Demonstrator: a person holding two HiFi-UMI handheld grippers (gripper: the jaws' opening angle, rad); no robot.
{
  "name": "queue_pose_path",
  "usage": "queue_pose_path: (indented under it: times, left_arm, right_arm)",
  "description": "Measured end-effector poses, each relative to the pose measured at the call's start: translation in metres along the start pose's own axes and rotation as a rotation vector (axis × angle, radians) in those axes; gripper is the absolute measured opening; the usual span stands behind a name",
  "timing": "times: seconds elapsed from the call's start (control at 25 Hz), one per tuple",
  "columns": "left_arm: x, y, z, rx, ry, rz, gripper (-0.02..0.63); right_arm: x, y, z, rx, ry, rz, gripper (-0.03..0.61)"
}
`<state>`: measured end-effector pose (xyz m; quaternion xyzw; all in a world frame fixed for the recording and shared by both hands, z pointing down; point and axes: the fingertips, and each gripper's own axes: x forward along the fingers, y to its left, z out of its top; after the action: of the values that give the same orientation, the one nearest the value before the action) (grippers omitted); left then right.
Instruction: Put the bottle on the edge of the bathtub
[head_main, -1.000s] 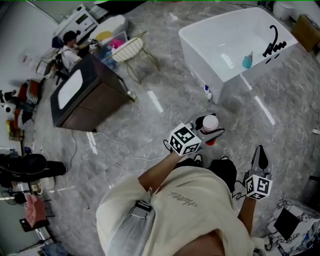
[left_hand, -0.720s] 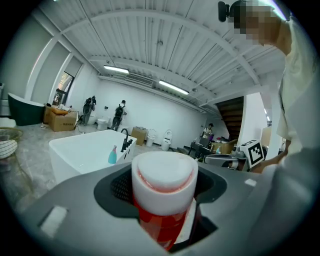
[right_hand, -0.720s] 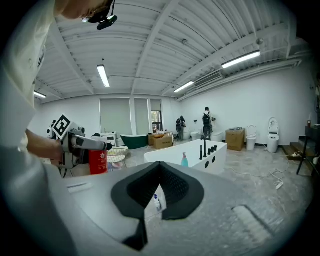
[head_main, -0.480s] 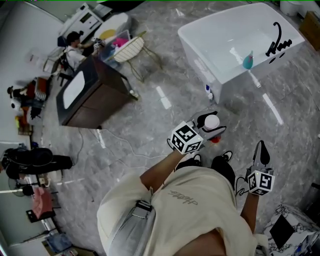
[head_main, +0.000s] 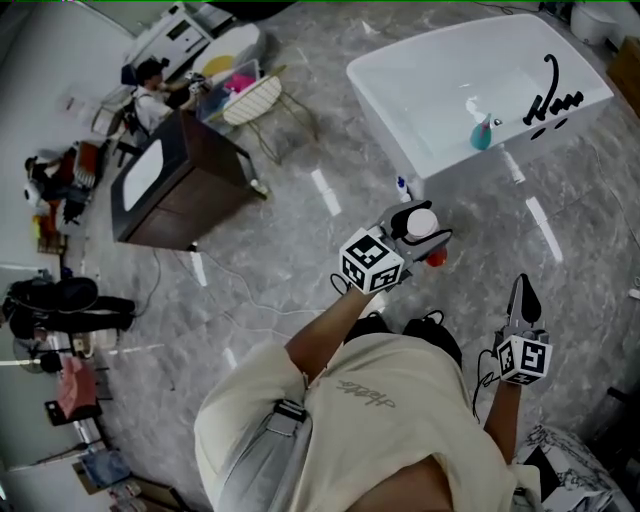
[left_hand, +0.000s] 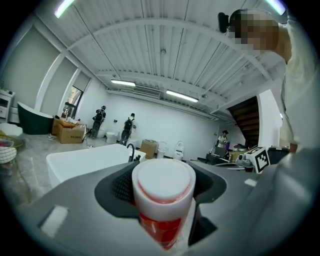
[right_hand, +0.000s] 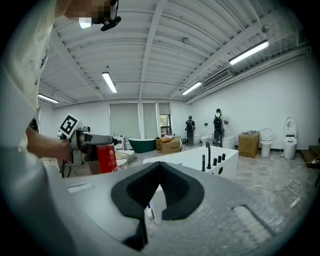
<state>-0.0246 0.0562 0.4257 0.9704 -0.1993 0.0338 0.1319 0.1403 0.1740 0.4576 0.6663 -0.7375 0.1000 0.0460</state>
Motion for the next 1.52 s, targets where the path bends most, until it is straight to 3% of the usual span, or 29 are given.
queue_pose_path:
  times: [0.6, 0.84, 1.16, 1.52]
  left_arm:
    - [0.058, 0.061, -0.012, -0.046, 0.043, 0.093, 0.301]
    - [0.086, 0.113, -0.001, -0.063, 0.037, 0.096, 0.301]
    - [0.13, 0.169, 0.024, -0.008, 0.056, 0.062, 0.301]
    - [0.169, 0.214, 0.015, -0.035, 0.102, 0.098, 0.301]
  right_arm:
    - [0.045, -0.056, -0.014, 0.022, 0.068, 0.014, 0.002]
    - [0.108, -0.074, 0.011, -0.005, 0.082, 0.004, 0.002]
    - [0.188, -0.08, 0.057, -0.06, 0.058, 0.026, 0.002]
    - [0.226, -0.093, 0.049, -0.036, 0.118, 0.065, 0.002]
